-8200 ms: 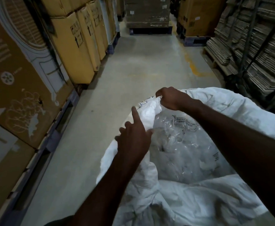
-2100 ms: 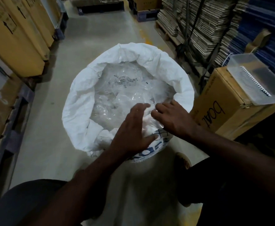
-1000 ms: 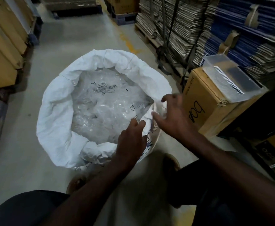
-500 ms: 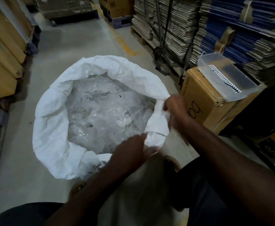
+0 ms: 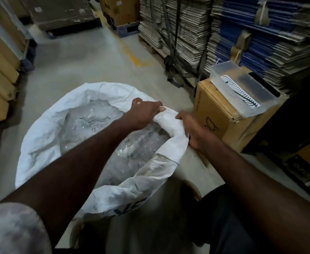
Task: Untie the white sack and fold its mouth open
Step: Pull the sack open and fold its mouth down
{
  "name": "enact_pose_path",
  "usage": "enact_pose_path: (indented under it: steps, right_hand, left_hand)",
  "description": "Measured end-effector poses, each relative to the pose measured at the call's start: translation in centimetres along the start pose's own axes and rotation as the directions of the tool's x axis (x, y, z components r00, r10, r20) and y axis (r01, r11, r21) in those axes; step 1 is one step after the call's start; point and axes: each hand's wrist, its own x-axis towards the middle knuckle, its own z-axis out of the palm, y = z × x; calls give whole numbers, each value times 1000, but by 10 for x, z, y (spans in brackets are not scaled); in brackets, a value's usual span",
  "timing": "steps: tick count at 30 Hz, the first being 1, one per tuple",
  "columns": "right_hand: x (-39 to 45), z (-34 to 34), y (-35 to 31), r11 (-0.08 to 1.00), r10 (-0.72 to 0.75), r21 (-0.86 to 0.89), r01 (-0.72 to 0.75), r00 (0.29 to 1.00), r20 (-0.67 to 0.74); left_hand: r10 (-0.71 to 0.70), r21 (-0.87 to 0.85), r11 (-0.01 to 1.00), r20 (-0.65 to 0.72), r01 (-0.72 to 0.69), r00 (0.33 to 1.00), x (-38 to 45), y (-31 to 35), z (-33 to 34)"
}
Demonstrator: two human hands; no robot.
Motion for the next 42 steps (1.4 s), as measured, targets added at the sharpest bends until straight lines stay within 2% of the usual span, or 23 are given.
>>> enact_pose_path:
  steps: [2, 3, 4, 5, 6, 7, 8, 9, 12, 15, 18, 21, 24, 26, 28, 31, 33, 35, 36, 37, 39, 40, 42]
  right_hand:
    - [10, 0, 7, 988, -47, -149, 42, 999, -28]
    - [14, 0, 10, 956, -126, -274, 106, 990, -59]
    - [12, 1, 10, 872, -262, -448, 194, 960, -94]
    - [12, 2, 11, 707, -447, -649, 280, 889, -103]
    - [10, 5, 12, 501, -634, -795, 341, 770, -70]
    - [5, 10, 14, 310, -771, -868, 387, 637, 8]
    - [0, 17, 15, 180, -833, -894, 411, 546, 84]
    - [-2, 25, 17, 100, -844, -902, 421, 515, 147]
    - [11, 42, 31, -45, -762, -938, 343, 596, 254]
    - [29, 38, 25, -4, -747, -909, 417, 603, 280]
    - [39, 35, 20, 197, -741, -858, 474, 645, 186]
    - [49, 34, 16, 465, -656, -764, 447, 754, 42]
    - [61, 38, 4, 646, -562, -653, 395, 825, -56]
    - [64, 39, -2, 809, -450, -458, 369, 889, -78]
    - [68, 34, -7, 934, -266, -263, 242, 962, -62]
    - [75, 25, -11, 999, -29, -26, 32, 995, 100]
    - [76, 25, -12, 991, -39, -128, 48, 997, 74]
    - [71, 28, -16, 875, -287, -424, 235, 956, -63]
    - [66, 32, -19, 753, -473, -566, 336, 874, -109]
    - [57, 41, -23, 612, -644, -661, 433, 758, -99]
    - [45, 64, -30, 346, -838, -740, 577, 545, 33]
    - [45, 76, -30, 245, -860, -756, 608, 495, 120]
    - [49, 98, -23, 76, -826, -808, 585, 491, 278]
  left_hand:
    - [-62, 19, 998, 11, 62, 998, 10, -1, 2]
    - [-108, -14, 994, 18, 108, 994, 15, 0, 3]
    - [-143, -59, 988, 14, 143, 990, 20, -3, 5]
    - [-166, -98, 981, 7, 165, 986, 24, -4, 5]
    - [-181, -128, 975, -3, 179, 983, 28, -6, 4]
    - [-193, -155, 969, -5, 190, 981, 31, -8, 2]
    - [-205, -185, 962, -10, 200, 979, 37, -10, -1]
    - [-217, -218, 954, -20, 207, 976, 41, -11, -5]
    - [-220, -317, 928, -44, 195, 975, 51, -14, -15]
    - [-191, -436, 887, -44, 153, 981, 43, -22, -21]
    - [-74, -423, 906, -159, 0, 985, 24, -41, -15]
    - [127, -166, 971, -241, -169, 962, 8, -63, -8]
    - [252, 111, 966, -198, -234, 947, -2, -79, -2]
    - [271, 230, 945, -164, -231, 948, -3, -88, 2]
    - [263, 290, 936, -195, -200, 945, 0, -97, 2]
    - [214, 283, 948, -223, -147, 951, 14, -105, -7]
    - [167, 222, 967, -183, -125, 969, 25, -106, -14]
    - [45, 58, 998, -107, -39, 993, 35, -108, -20]
    - [-16, -18, 1000, -61, 15, 998, 41, -110, -24]
    - [-55, -75, 996, -27, 53, 998, 45, -111, -27]
    - [-66, -138, 988, 18, 68, 998, 53, -112, -34]
    - [-65, -151, 986, 22, 67, 998, 56, -111, -36]
    - [-69, -165, 984, 3, 68, 998, 57, -108, -37]
